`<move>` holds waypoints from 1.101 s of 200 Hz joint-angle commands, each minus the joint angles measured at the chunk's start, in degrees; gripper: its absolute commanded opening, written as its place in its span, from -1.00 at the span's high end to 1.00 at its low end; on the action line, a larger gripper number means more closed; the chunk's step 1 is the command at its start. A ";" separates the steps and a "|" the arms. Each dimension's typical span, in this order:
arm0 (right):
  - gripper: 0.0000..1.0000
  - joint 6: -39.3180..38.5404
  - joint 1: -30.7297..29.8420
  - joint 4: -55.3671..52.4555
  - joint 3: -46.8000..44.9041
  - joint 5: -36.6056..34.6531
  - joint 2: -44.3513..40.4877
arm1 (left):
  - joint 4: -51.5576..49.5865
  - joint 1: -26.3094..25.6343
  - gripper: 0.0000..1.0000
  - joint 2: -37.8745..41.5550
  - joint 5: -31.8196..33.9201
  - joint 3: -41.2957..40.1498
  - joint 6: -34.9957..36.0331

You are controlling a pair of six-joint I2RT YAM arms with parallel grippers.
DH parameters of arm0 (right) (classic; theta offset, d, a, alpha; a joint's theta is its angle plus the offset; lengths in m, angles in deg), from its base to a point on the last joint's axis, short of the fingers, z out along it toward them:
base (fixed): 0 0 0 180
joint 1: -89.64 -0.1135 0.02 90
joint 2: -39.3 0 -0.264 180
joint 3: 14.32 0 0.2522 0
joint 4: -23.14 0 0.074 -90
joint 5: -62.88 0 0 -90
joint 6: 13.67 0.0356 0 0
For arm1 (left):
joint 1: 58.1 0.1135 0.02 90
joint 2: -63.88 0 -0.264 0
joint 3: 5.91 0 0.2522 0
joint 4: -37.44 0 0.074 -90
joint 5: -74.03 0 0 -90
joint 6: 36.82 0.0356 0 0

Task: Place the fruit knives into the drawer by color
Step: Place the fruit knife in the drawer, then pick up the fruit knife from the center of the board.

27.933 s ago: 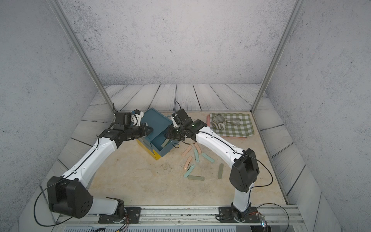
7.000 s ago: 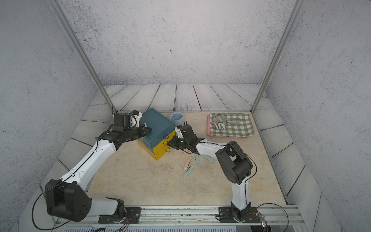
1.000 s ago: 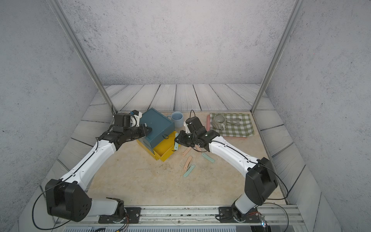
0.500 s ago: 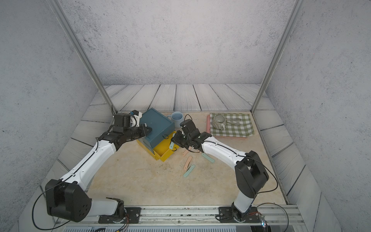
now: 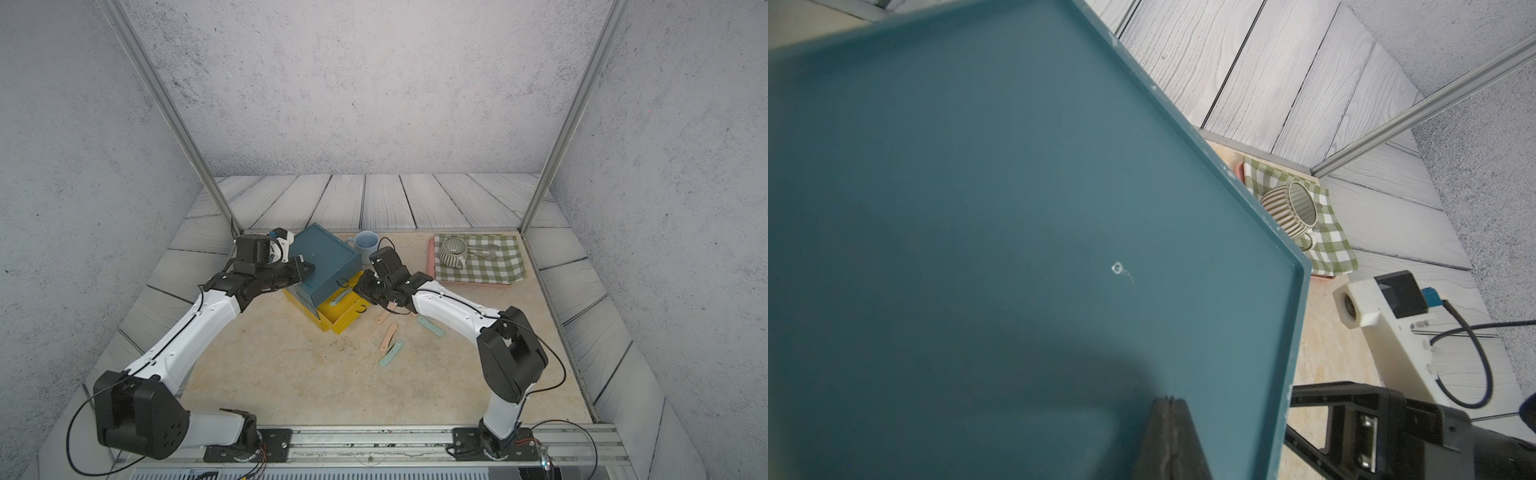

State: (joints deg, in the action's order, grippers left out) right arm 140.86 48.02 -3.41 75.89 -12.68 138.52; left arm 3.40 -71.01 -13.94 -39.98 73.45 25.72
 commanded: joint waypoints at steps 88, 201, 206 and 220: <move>0.51 -9.03 -0.34 -4.82 2.96 -1.18 -3.23 | -7.49 0.25 1.00 -1.89 1.17 -2.62 -0.27; 0.05 -43.96 14.20 -38.17 -5.19 -12.12 -8.73 | -8.67 0.25 1.00 -1.19 2.05 -2.06 0.19; 0.02 -44.99 14.46 -38.38 -5.42 -12.43 -7.99 | -8.72 0.24 1.00 -1.19 2.04 -2.06 0.26; -0.02 -46.49 15.13 -38.88 -5.18 -14.33 -5.53 | -8.78 0.25 1.00 -1.19 2.20 -2.02 0.22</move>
State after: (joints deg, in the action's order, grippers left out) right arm 101.89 62.68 -36.59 71.23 -23.22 129.89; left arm 3.07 -71.01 -13.72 -39.72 73.45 25.74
